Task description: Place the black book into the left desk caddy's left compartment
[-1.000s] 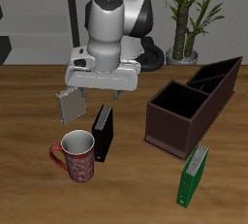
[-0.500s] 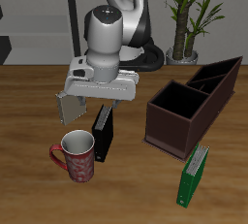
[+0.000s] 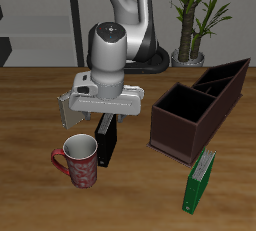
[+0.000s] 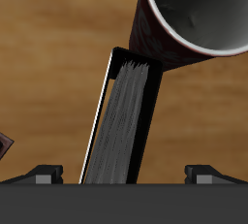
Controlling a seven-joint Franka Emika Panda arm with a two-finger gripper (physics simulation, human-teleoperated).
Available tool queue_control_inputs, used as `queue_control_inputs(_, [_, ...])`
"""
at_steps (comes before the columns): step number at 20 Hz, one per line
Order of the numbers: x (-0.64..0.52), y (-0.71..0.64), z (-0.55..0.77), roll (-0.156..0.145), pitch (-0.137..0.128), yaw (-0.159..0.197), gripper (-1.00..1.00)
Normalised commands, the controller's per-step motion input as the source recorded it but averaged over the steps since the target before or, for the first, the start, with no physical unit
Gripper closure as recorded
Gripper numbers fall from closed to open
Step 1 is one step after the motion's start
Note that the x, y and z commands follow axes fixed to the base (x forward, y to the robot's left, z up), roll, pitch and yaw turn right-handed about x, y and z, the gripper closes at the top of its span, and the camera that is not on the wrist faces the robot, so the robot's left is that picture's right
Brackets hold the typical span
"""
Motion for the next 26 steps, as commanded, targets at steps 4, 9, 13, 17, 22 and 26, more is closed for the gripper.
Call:
queue_control_inputs(4, [0.05,0.1,-0.21,0.023,0.026,-0.013,-1.0])
queue_control_inputs(9, [0.02,0.03,-0.19,0.019,0.016,-0.008,-1.0])
queue_control_inputs(13, [0.03,-0.05,-0.22,0.0,0.027,-0.02,-1.0])
queue_control_inputs(17, [-0.02,-0.06,-0.14,-0.006,0.018,-0.015,1.0])
queue_control_inputs(22, [-0.05,-0.02,0.0,-0.005,0.0,-0.013,1.0])
queue_control_inputs(26, [-0.09,0.05,0.14,0.009,-0.02,-0.005,1.0])
